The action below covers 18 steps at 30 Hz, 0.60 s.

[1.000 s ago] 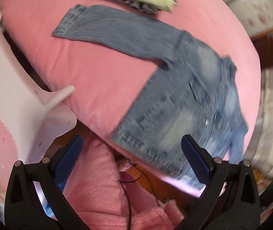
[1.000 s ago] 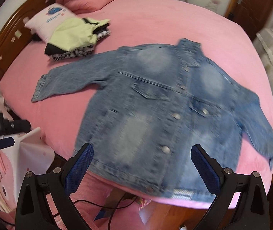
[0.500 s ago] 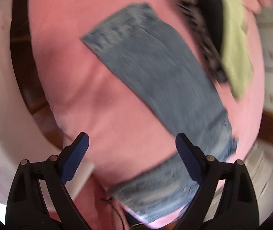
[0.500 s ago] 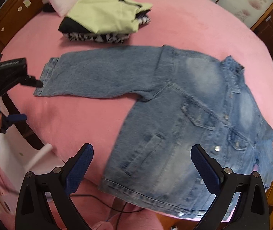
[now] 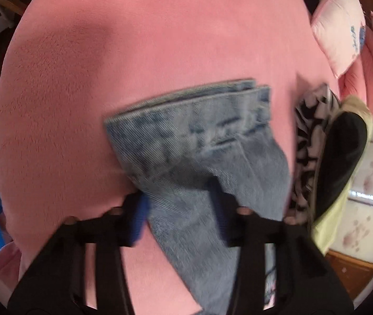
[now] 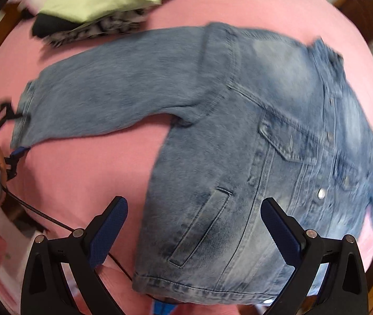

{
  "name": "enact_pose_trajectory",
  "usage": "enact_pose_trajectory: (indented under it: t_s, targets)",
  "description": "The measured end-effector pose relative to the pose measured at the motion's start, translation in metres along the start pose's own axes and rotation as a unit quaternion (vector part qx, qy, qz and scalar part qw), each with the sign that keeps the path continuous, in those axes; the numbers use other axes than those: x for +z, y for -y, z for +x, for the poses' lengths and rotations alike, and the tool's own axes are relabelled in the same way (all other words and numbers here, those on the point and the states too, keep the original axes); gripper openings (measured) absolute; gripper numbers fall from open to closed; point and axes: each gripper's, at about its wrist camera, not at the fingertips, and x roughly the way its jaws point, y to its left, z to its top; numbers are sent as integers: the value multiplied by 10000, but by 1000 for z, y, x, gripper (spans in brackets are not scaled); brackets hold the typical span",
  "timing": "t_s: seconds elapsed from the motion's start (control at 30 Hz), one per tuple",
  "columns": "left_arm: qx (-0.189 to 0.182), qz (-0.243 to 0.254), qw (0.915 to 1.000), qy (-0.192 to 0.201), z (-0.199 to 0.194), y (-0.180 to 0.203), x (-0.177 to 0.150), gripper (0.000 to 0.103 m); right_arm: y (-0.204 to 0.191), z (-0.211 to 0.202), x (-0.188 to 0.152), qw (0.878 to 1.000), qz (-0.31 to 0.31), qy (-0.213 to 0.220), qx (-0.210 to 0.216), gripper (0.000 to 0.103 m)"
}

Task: Fold large clothes
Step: 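Reach the left tool to the jacket sleeve cuff and grasp it, then lift the sleeve cuff with the left tool and lay it across the jacket front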

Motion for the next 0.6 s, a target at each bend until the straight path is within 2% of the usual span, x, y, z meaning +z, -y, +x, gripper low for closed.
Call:
enact_pose_trajectory:
  t_s: [0.03,0.1,0.2,0.33,0.43,0.6]
  targets:
    - [21,-83,10000,50,1,-1,-1,18,8,1,0,9999,141,-2,9,103]
    - [-150,-180,9994,252,-3,-2,-6,8,23,1,-1,9994,330,45,24,103]
    - [-650,-21,9961,597,-26,0,-20,4,43,-1,-3,9990,422,112,59,103]
    - [-1290,623,9847,990,-67,30,-46,3,74,-4,-7,9986,444,261,79,103]
    - [-1855,1200,9674,1240,-103,65,-74,3,101,-5,-9,9978,546,343,140,103]
    - [-2718,2276,9226,1522,-162,117,-153,3,150,-14,-15,9957,755,465,267,103]
